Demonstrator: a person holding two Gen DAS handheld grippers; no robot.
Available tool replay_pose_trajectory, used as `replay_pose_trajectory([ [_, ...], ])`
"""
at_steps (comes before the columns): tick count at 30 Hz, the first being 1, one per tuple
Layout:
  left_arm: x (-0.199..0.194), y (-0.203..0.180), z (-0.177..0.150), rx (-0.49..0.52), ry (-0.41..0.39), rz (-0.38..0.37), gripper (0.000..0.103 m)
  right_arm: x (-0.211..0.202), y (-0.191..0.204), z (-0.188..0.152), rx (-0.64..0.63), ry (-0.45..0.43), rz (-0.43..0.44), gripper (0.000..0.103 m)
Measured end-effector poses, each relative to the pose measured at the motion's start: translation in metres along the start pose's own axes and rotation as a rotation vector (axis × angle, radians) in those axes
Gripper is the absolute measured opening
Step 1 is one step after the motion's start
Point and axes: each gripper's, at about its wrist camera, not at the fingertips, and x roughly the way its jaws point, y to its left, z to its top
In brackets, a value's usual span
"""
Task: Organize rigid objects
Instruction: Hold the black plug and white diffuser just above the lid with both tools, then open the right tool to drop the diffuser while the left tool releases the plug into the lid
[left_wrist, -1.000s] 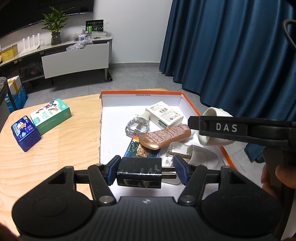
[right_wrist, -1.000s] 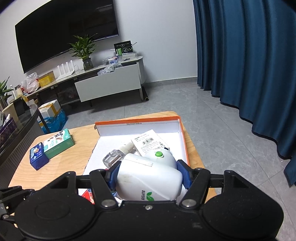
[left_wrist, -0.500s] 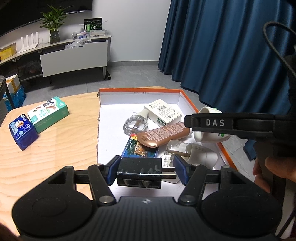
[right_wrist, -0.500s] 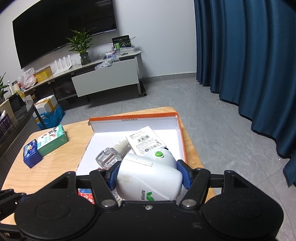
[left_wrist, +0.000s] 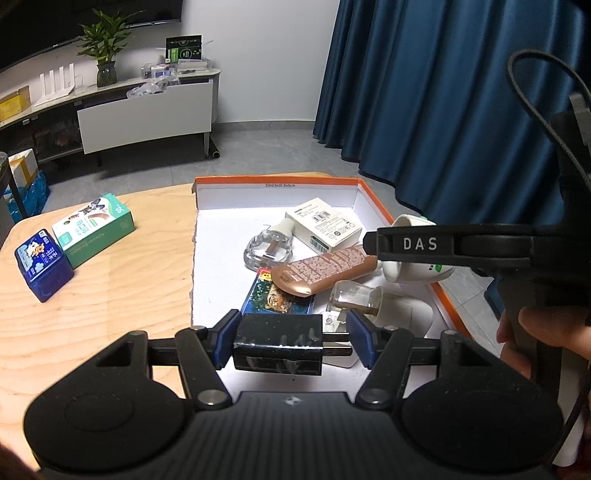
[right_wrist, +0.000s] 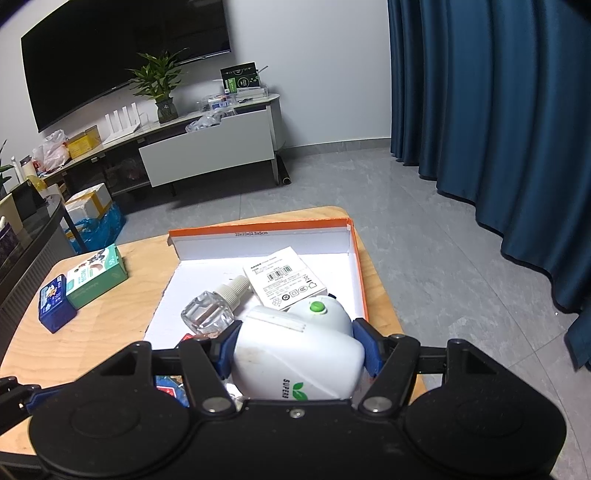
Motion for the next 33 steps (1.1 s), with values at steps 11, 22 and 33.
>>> replay_pose_trajectory([
  [11,0.001,-0.002,0.001,0.003,0.002,-0.003,0.063,0.004,-0.005,0.005,0.014,-0.005,-0.003,0.066],
  [22,0.006,-0.008,0.000,0.023,0.015,-0.029,0.063,-0.018,-0.009,0.012,0.024,-0.094,-0.022,0.078],
  [33,0.005,-0.007,-0.002,0.017,0.028,-0.132,0.072,-0.036,-0.006,0.015,0.030,-0.141,-0.018,0.079],
])
